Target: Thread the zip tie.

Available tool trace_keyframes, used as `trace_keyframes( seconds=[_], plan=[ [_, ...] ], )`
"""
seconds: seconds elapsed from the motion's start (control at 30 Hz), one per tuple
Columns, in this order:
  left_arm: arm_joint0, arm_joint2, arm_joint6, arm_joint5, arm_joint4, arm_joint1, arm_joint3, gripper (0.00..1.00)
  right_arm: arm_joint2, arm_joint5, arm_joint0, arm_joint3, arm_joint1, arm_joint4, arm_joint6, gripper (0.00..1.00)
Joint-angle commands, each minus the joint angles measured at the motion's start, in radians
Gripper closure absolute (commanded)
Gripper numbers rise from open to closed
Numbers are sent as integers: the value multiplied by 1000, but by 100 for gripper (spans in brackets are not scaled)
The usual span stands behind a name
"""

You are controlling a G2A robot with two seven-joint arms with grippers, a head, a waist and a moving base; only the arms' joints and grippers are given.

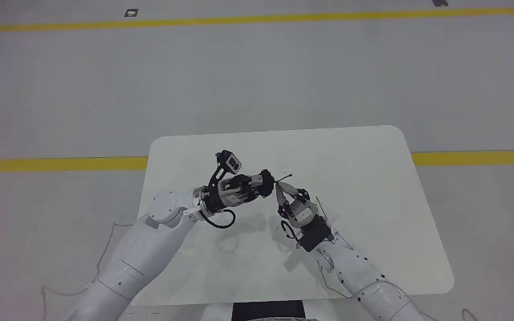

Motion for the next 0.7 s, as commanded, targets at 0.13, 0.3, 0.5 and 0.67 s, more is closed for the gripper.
trace_keyframes(
  seconds=[0.13,0.3,0.5,0.67],
  plan=[
    [0,0,0,0,0,0,0,100,-7,0,5,16,3,0,21,100],
    [0,0,0,0,0,0,0,100,-13,-2,8,30,8,0,52,100],
    [0,0,0,0,0,0,0,100,-23,-2,14,41,14,0,95,100],
    [0,0,0,0,0,0,0,100,-27,-5,16,47,17,0,123,100]
  ],
)
